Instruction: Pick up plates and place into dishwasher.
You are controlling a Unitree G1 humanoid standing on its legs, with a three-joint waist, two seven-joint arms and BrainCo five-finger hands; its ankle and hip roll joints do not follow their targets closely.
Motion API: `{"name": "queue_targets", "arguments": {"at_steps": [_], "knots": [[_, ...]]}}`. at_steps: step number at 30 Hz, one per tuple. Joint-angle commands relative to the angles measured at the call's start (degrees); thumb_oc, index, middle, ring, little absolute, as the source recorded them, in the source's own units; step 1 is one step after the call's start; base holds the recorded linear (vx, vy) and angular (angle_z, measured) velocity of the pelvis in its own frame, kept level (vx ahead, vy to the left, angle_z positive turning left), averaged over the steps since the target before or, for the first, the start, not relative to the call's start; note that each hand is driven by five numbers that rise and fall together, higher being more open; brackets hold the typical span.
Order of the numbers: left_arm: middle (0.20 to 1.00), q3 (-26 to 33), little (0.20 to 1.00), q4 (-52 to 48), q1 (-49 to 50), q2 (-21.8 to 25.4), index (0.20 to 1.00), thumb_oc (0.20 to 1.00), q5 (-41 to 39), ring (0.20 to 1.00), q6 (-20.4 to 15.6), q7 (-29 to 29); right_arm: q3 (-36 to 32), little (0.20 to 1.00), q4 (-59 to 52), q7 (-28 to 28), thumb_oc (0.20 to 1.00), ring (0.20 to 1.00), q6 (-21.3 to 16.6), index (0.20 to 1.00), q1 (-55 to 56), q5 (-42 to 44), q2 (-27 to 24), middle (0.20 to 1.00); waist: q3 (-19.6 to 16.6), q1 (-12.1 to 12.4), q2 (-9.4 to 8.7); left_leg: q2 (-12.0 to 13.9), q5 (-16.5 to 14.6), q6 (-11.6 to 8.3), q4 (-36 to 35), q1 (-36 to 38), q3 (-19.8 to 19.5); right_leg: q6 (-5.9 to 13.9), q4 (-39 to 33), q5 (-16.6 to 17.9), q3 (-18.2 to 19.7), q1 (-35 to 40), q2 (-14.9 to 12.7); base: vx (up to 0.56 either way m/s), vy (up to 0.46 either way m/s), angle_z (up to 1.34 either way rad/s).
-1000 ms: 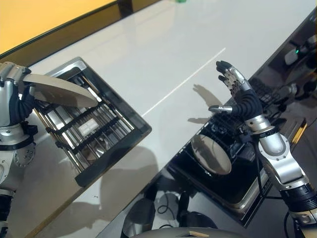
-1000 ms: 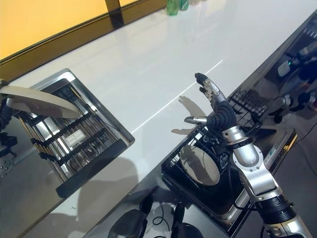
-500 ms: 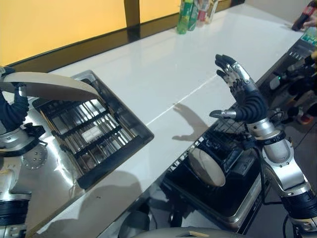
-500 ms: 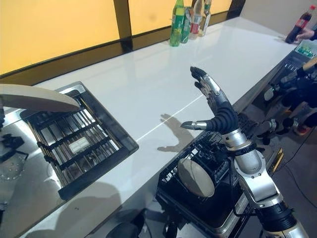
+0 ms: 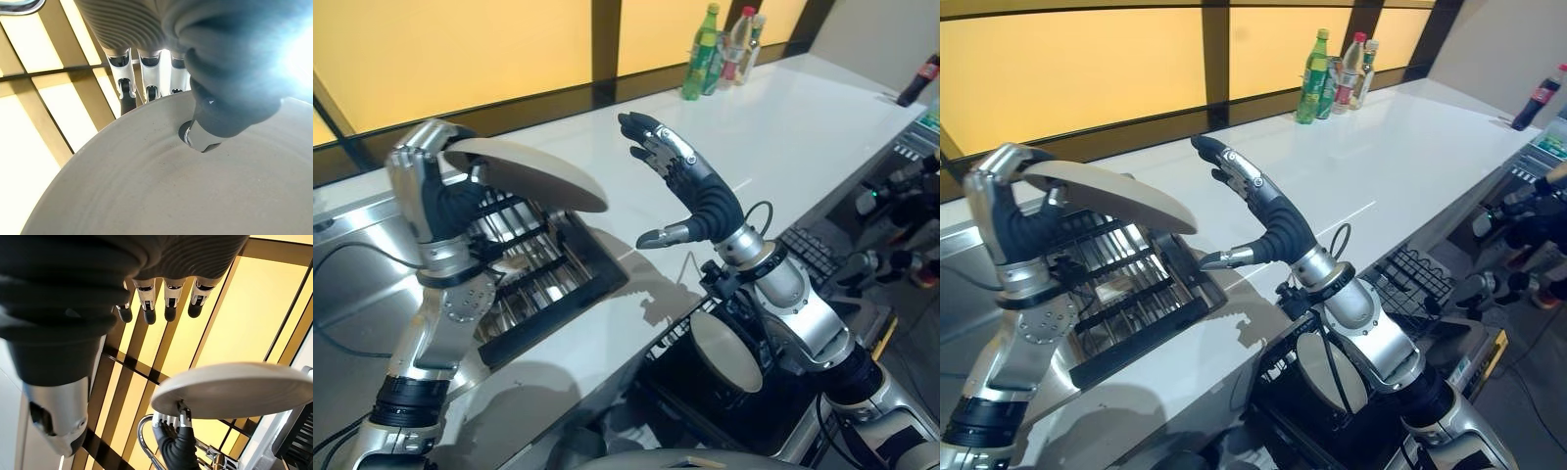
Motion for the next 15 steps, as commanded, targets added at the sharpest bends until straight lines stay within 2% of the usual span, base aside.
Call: {"name": "queue_targets", "arguments": {"at_steps": [1,5,6,7,8,12,15], "knots": [[0.200,-2.59,0.200,-1.33,-4.95,-0.94,0.200,0.200,-1.40,0.200,0.19,-1.64,3.68,1.000,-3.15,-1.97,1.000,1.000,3.13,1.000,-3.36,0.95,2.03,1.000,-4.76,2.11,2.02,0.45,1.39,0.03,-5.44,1.71,-2.09,4.17,7.27,-6.11,-0.69,0.58,-2.99,-0.05,-0.039,0.25],[0.200,-4.98,0.200,-2.47,-5.69,-1.77,0.200,0.200,-2.76,0.200,0.88,-2.90,7.33,1.000,-2.86,-5.27,1.000,1.000,3.85,1.000,-4.58,-4.99,4.11,1.000,-4.56,3.25,1.92,0.06,1.56,0.06,-5.21,1.53,-2.98,4.12,7.28,-5.98,-1.92,0.98,-3.09,-0.04,-0.055,0.21],[0.200,-5.33,0.200,-2.57,-5.79,-1.92,0.200,0.200,-3.06,0.200,0.96,-3.04,7.63,1.000,-2.56,-8.06,1.000,1.000,3.48,1.000,-5.17,-9.73,4.41,1.000,-4.53,3.49,1.94,0.00,1.62,0.07,-5.21,1.50,-3.17,4.09,7.22,-5.90,-2.15,1.07,-3.08,-0.03,-0.046,0.26],[0.200,-5.83,0.200,-2.59,-5.81,-1.90,0.200,0.200,-3.81,0.200,1.30,-2.95,7.62,1.000,-1.88,-12.09,1.000,1.000,2.66,1.000,-6.13,-19.71,4.42,1.000,-4.67,3.72,2.00,-0.11,1.64,0.06,-5.17,1.47,-3.33,4.07,7.09,-5.80,-2.38,1.17,-3.04,-0.02,-0.031,0.21],[0.200,-5.97,0.200,-2.48,-5.63,-1.97,0.200,0.200,-4.39,0.200,1.47,-2.92,7.48,1.000,-1.36,-12.40,1.000,1.000,3.37,1.000,-7.31,-22.26,4.29,1.000,-4.74,3.83,2.06,-0.18,1.63,0.11,-5.16,1.50,-3.49,4.07,6.96,-5.72,-2.36,1.22,-3.01,-0.02,-0.024,0.11],[0.200,-6.05,0.200,-3.26,-4.37,-1.80,0.200,0.200,-5.54,0.200,2.04,-4.16,7.02,1.000,-2.01,-9.91,1.000,1.000,6.04,1.000,-8.07,-17.66,3.29,1.000,-4.57,4.07,2.31,-0.31,1.50,0.19,-5.04,1.29,-3.67,4.14,6.70,-5.49,-2.22,1.19,-2.97,-0.03,-0.013,0.03],[0.200,-6.67,0.200,-3.30,-4.31,-1.79,0.200,0.200,-6.38,0.200,2.29,-4.61,8.87,1.000,-3.08,-6.38,1.000,1.000,10.47,1.000,-7.63,-11.48,2.39,1.000,-4.48,3.98,2.20,-0.53,1.54,0.37,-5.11,1.27,-3.65,4.25,6.88,-5.34,-2.04,1.03,-3.10,0.00,0.000,0.00]]}}
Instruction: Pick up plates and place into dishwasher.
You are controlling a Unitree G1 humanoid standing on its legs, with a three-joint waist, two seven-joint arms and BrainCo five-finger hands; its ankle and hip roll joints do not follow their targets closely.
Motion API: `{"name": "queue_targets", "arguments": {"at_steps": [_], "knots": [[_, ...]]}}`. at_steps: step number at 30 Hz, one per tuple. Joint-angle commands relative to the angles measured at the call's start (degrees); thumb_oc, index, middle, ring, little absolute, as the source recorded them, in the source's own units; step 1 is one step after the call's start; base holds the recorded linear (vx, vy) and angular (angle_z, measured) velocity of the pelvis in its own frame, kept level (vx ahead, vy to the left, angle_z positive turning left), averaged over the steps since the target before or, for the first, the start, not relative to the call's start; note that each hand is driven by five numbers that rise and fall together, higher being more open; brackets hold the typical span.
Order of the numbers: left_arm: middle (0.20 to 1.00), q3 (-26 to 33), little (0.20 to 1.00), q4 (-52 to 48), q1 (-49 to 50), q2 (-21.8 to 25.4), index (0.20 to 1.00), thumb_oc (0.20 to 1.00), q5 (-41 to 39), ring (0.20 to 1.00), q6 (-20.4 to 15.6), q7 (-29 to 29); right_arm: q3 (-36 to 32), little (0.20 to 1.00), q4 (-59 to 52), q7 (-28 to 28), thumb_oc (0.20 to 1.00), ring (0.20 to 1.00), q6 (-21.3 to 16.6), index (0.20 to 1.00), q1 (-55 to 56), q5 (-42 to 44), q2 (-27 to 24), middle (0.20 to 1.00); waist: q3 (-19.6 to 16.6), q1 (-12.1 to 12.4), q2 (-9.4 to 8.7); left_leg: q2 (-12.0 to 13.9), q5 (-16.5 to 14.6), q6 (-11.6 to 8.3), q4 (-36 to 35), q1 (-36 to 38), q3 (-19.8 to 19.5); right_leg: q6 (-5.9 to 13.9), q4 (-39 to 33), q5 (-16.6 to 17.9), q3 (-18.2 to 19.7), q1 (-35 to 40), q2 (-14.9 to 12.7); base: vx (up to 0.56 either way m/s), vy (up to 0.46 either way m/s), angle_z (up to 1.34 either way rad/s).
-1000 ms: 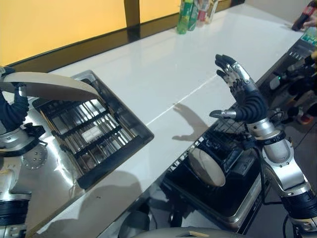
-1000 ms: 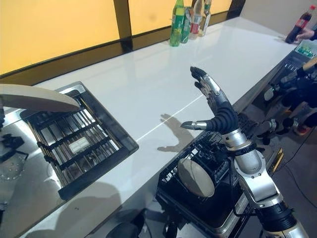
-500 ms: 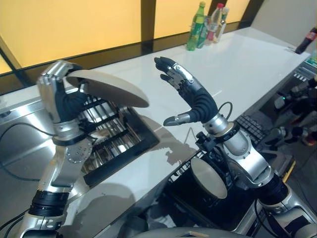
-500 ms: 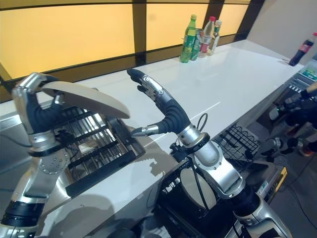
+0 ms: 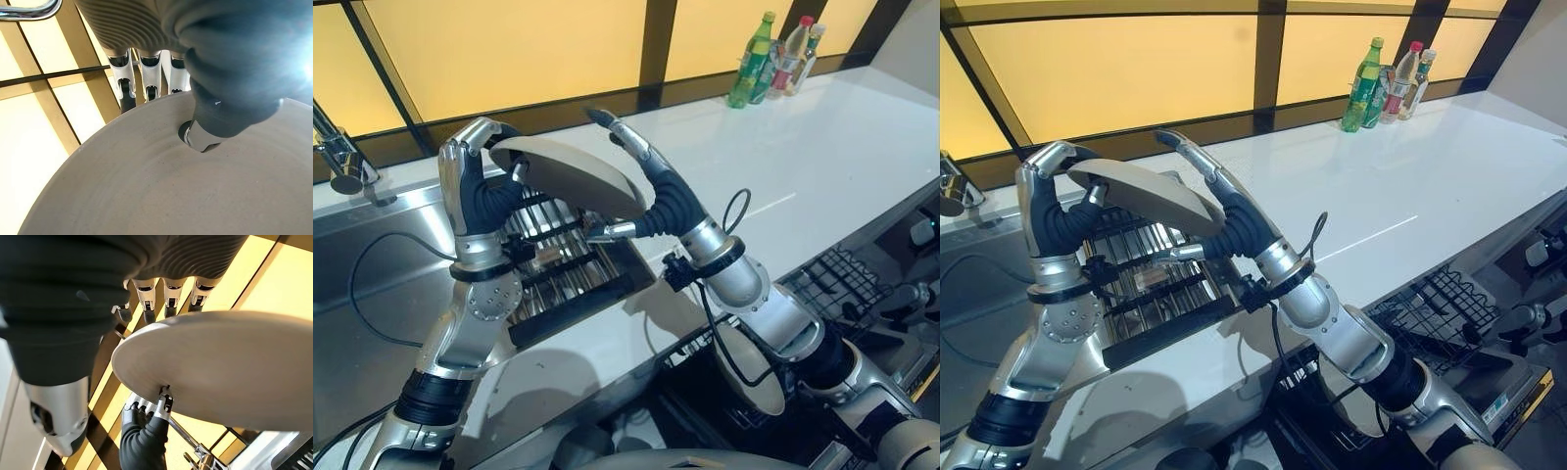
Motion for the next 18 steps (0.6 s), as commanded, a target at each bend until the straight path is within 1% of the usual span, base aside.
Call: {"name": "queue_targets", "arguments": {"at_steps": [1,4,8,12,15,16,17,18], "knots": [[0.200,-2.19,0.200,-1.20,-2.24,0.09,0.200,0.200,-1.91,0.200,-0.69,-0.19,2.43,1.000,-3.20,1.38,1.000,1.000,3.15,1.000,-1.20,4.64,-0.76,1.000,-4.42,1.09,0.86,0.21,1.02,0.69,-4.27,1.25,-0.60,3.99,7.16,-4.54,0.42,-0.17,-2.72,0.00,0.000,0.00],[0.200,-3.02,0.200,-1.23,-2.63,-0.35,0.200,0.200,-2.01,0.200,-1.07,-0.91,4.30,1.000,-0.77,-0.20,1.000,1.000,4.85,1.000,-1.98,4.04,0.23,1.000,-4.38,1.62,0.57,0.04,1.13,0.80,-4.23,1.38,-0.95,3.80,7.06,-4.52,-0.07,0.23,-2.77,0.00,0.000,0.00],[0.200,-4.10,0.200,-1.24,-3.01,-0.65,0.200,0.200,-2.05,0.200,-0.79,-1.83,4.70,1.000,2.09,-2.22,1.000,1.000,6.93,1.000,-2.84,1.26,1.66,1.000,-4.41,2.27,0.36,-0.23,1.14,0.88,-4.12,1.49,-1.56,3.76,7.17,-4.33,-0.91,0.61,-2.98,0.02,-0.008,0.10],[0.200,-4.62,0.200,-0.74,-3.45,-0.45,0.200,0.200,-2.36,0.200,-0.22,-1.40,5.07,1.000,2.17,-0.09,1.000,1.000,9.32,1.000,-2.97,3.20,2.40,1.000,-4.58,2.24,0.53,-0.44,1.10,1.12,-4.24,1.68,-1.81,3.85,7.32,-4.23,-0.68,0.59,-3.11,0.01,0.020,0.02],[0.200,-4.74,0.200,-0.56,-3.81,-0.54,0.200,0.200,-2.41,0.200,-0.25,-1.52,5.82,1.000,2.46,0.91,1.000,1.000,11.02,1.000,-3.08,6.29,3.07,1.000,-4.58,2.43,0.49,-0.57,1.09,1.23,-4.22,1.79,-2.03,3.89,7.46,-4.17,-0.70,0.66,-3.24,0.01,0.012,0.02],[0.200,-4.85,0.200,-0.56,-3.90,-0.55,0.200,0.200,-2.44,0.200,-0.26,-1.71,6.09,0.931,2.78,1.06,0.931,0.931,11.32,0.931,-3.03,7.04,3.48,0.931,-4.59,2.58,0.44,-0.65,1.10,1.27,-4.22,1.81,-2.14,3.88,7.45,-4.16,-0.80,0.74,-3.28,0.02,0.010,0.04],[0.200,-4.96,0.200,-0.53,-3.95,-0.56,0.200,0.200,-2.49,0.200,-0.40,-1.90,6.24,0.715,3.11,0.71,0.715,0.715,11.30,0.715,-3.09,7.14,3.83,0.715,-4.63,2.76,0.38,-0.72,1.11,1.30,-4.22,1.84,-2.25,3.88,7.44,-4.13,-0.94,0.81,-3.33,0.03,0.009,0.03],[0.200,-4.99,0.200,-0.50,-3.97,-0.54,0.200,0.200,-2.60,0.200,-0.50,-2.07,6.29,0.238,3.49,0.30,0.238,0.238,11.11,0.238,-3.23,7.30,4.11,0.238,-4.67,2.87,0.33,-0.75,1.13,1.29,-4.21,1.87,-2.33,3.87,7.41,-4.15,-1.10,0.88,-3.38,0.03,0.011,0.05]]}}
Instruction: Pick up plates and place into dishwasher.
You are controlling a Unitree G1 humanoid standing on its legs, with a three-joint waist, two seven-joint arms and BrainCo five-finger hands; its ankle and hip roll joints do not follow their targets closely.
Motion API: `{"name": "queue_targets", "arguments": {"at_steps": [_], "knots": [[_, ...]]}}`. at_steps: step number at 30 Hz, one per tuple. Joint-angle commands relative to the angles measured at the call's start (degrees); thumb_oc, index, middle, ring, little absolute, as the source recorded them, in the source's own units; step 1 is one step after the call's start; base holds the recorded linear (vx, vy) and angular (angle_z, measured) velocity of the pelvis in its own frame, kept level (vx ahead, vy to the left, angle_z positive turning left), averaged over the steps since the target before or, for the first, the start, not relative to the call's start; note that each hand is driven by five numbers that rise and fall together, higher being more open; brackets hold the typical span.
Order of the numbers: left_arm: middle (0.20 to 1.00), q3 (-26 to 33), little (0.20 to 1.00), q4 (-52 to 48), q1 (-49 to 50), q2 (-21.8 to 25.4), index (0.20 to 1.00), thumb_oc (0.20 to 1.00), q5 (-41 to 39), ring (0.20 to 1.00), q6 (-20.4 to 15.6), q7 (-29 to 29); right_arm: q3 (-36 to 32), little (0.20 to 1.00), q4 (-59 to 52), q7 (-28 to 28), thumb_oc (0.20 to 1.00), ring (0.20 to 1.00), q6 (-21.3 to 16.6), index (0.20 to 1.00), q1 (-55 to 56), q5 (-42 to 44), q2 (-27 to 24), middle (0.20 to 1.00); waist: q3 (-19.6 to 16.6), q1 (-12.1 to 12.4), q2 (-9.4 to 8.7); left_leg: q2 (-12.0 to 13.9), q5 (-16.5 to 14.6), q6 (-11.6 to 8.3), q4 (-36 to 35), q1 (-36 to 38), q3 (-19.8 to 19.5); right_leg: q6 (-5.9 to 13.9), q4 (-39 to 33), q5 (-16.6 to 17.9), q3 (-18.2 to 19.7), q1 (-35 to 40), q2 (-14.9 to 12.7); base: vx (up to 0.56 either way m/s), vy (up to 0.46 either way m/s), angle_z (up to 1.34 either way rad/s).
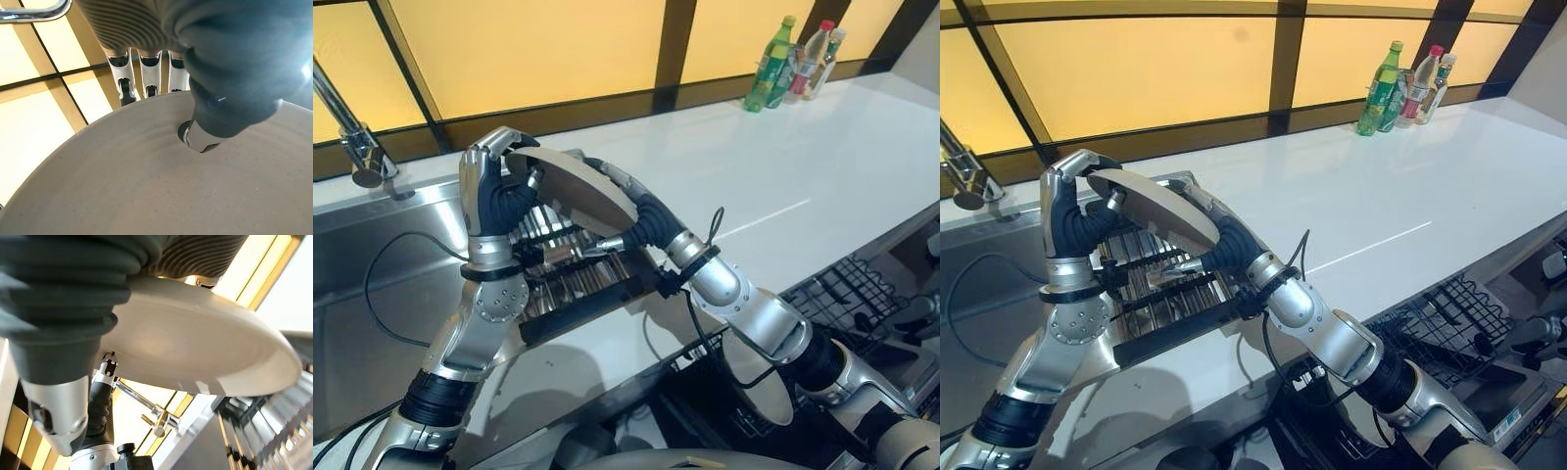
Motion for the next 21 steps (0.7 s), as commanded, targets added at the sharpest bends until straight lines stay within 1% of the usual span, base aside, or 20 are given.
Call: {"name": "queue_targets", "arguments": {"at_steps": [1,3,9,15,21], "knots": [[0.200,-2.67,0.200,-0.38,-3.88,-0.43,0.200,0.200,-2.06,0.200,-2.61,-0.10,2.21,0.200,0.70,0.01,0.200,0.200,-1.26,0.200,-3.22,1.98,2.39,0.200,-4.68,1.00,0.32,-0.10,0.82,0.96,-4.15,1.82,-0.89,3.39,7.43,-3.70,0.05,0.19,-2.92,0.03,0.013,0.06],[0.200,-2.65,0.200,-0.07,-3.66,-0.30,0.200,0.200,-2.20,0.200,-3.02,-0.03,2.12,0.200,1.07,0.46,0.200,0.200,-0.90,0.200,-2.97,1.85,2.60,0.200,-4.86,1.05,0.31,-0.17,0.80,1.02,-4.16,1.89,-0.91,3.47,7.45,-3.61,-0.02,0.17,-3.01,0.03,0.018,0.07],[0.200,-2.77,0.200,-0.49,-3.56,-0.43,0.200,0.200,-1.88,0.200,-2.73,-0.19,2.34,0.200,1.02,1.27,0.200,0.200,0.33,0.200,-2.62,1.18,3.07,0.200,-4.81,1.08,0.27,-0.15,0.64,1.20,-3.97,1.97,-0.72,3.45,7.73,-3.71,-0.04,0.17,-3.12,0.01,0.006,0.01],[0.200,-2.86,0.200,-0.38,-3.52,-0.35,0.200,0.200,-1.72,0.200,-2.44,0.15,2.12,0.200,1.36,1.85,0.200,0.200,0.12,0.200,-2.67,0.33,3.16,0.200,-4.77,0.95,0.30,-0.18,0.78,1.32,-4.12,2.20,-0.67,3.36,7.84,-3.70,0.07,0.29,-3.00,0.00,0.000,0.00],[0.200,-2.78,0.200,0.74,-3.44,-0.53,0.200,0.200,-2.37,0.200,-2.83,1.33,0.75,0.200,1.06,-0.54,0.200,0.200,0.10,0.200,-2.47,-2.87,2.66,0.200,-4.94,0.73,0.45,-0.22,0.97,1.34,-4.36,2.31,-0.69,3.50,8.09,-3.44,0.06,0.12,-2.94,0.00,0.000,0.00]]}}
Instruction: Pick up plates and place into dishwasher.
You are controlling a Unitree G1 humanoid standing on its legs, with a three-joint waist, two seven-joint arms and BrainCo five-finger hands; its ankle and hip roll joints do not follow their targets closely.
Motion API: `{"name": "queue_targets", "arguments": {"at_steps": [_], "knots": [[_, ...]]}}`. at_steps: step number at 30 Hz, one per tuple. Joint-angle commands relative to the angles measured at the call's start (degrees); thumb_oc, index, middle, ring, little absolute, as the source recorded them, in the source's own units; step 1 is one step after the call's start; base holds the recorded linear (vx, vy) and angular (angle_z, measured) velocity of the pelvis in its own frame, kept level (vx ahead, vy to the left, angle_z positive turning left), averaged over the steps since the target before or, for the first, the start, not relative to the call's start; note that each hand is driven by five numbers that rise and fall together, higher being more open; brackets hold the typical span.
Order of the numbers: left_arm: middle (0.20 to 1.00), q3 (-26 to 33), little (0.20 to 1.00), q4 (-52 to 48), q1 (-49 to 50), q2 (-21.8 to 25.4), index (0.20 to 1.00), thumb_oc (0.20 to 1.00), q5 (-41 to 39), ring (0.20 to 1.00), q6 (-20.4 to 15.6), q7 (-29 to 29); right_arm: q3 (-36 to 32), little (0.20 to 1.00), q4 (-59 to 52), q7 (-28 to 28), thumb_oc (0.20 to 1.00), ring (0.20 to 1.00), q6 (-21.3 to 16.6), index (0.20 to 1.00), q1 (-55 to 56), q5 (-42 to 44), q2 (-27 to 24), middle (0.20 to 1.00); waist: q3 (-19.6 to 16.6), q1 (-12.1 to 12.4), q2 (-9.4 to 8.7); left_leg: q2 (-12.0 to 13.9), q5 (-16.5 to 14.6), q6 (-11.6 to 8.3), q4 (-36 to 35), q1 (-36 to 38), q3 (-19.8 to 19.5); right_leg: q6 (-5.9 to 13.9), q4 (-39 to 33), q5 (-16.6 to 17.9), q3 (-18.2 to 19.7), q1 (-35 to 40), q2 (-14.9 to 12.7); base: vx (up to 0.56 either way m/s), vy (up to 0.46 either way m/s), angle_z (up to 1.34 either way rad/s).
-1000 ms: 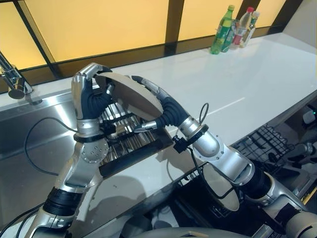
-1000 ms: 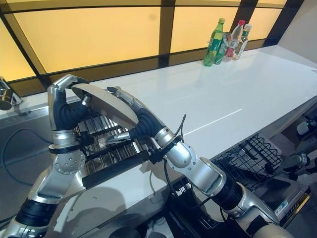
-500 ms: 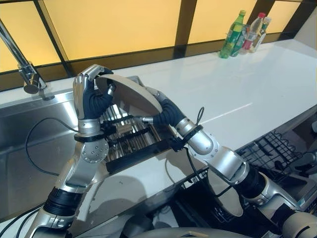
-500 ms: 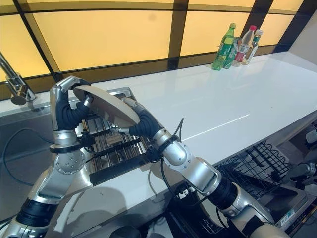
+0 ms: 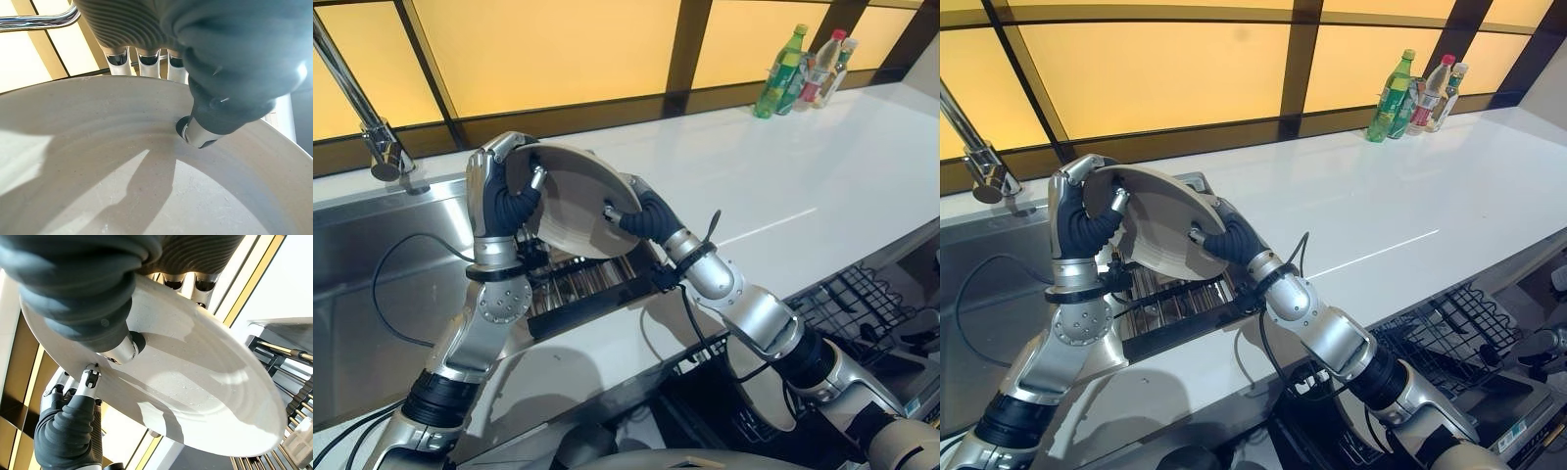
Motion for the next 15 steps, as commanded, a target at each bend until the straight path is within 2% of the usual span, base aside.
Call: {"name": "queue_targets", "arguments": {"at_steps": [1,4,6,7,9,12,13,15], "knots": [[0.200,-1.14,0.200,0.73,-3.29,-0.57,0.200,0.200,-0.52,0.200,-2.85,2.27,2.12,0.200,-2.17,-0.68,0.200,0.200,-1.16,0.200,-2.31,-3.76,0.91,0.200,-4.85,-0.30,0.67,0.02,0.84,1.10,-4.60,2.01,0.00,3.44,8.08,-3.38,0.81,-0.27,-2.80,0.00,0.000,0.00],[0.200,0.48,0.200,0.96,-2.02,-0.49,0.200,0.200,-0.40,0.200,-2.40,4.15,-0.80,0.200,-2.71,-2.15,0.200,0.200,-0.98,0.200,-0.73,-8.14,-0.70,0.200,-4.85,-1.14,0.85,0.18,0.92,1.11,-4.88,2.23,0.40,3.54,8.04,-3.11,1.40,-0.35,-2.59,0.00,0.000,0.00],[0.633,2.12,0.633,0.88,-0.79,-0.21,0.633,0.633,0.23,0.633,-2.59,5.62,-3.57,0.200,-3.43,-2.37,0.200,0.200,-0.83,0.200,1.23,-11.12,-2.96,0.200,-4.80,-1.96,1.00,0.37,0.96,1.15,-5.18,2.44,0.84,3.75,8.09,-2.80,1.90,-0.52,-2.48,-0.03,-0.028,-0.07],[1.000,3.22,1.000,0.63,0.04,0.06,1.000,1.000,0.28,1.000,-2.41,6.12,-5.51,0.200,-4.09,-2.57,0.200,0.200,-1.38,0.200,2.82,-11.85,-4.93,0.200,-4.77,-2.58,1.09,0.50,0.95,1.15,-5.25,2.52,1.17,3.84,8.14,-2.66,2.21,-0.64,-2.42,-0.04,-0.034,-0.13],[1.000,5.17,1.000,0.41,1.75,0.56,1.000,1.000,0.56,1.000,-2.09,6.83,-9.61,0.200,-4.99,-2.83,0.200,0.200,-2.73,0.200,5.78,-13.27,-8.08,0.200,-4.78,-3.59,1.22,0.77,0.86,1.19,-5.32,2.63,1.85,4.02,8.23,-2.32,2.80,-0.86,-2.30,-0.04,-0.038,-0.17],[1.000,9.74,1.000,1.47,5.81,2.10,1.000,1.000,-0.17,1.000,-1.63,8.91,-19.98,0.200,-5.44,-4.56,0.200,0.200,-7.59,0.200,13.06,-12.46,-14.08,0.200,-4.66,-6.31,1.50,1.32,1.12,1.26,-5.13,2.36,3.42,4.24,8.56,-1.37,4.41,-1.76,-2.01,-0.07,-0.040,-0.23],[1.000,11.39,1.000,2.73,7.14,2.48,1.000,1.000,-0.78,1.000,-2.54,9.76,-23.32,0.200,-4.91,-4.56,0.200,0.200,-9.60,0.200,15.48,-12.41,-15.18,0.200,-4.66,-7.15,1.63,1.50,1.00,1.34,-5.16,2.50,4.01,4.26,8.63,-1.22,5.15,-1.96,-1.90,-0.01,-0.040,-0.29],[1.000,13.86,1.000,4.28,8.83,3.01,1.000,1.000,-2.07,1.000,-3.59,10.63,-27.85,0.200,-4.38,-4.12,0.200,0.200,-11.17,0.200,18.56,-12.19,-16.51,0.200,-4.85,-8.31,1.84,1.84,0.91,1.34,-5.14,2.65,5.06,4.14,8.52,-1.18,6.37,-2.19,-1.63,0.01,-0.031,-0.38]]}}
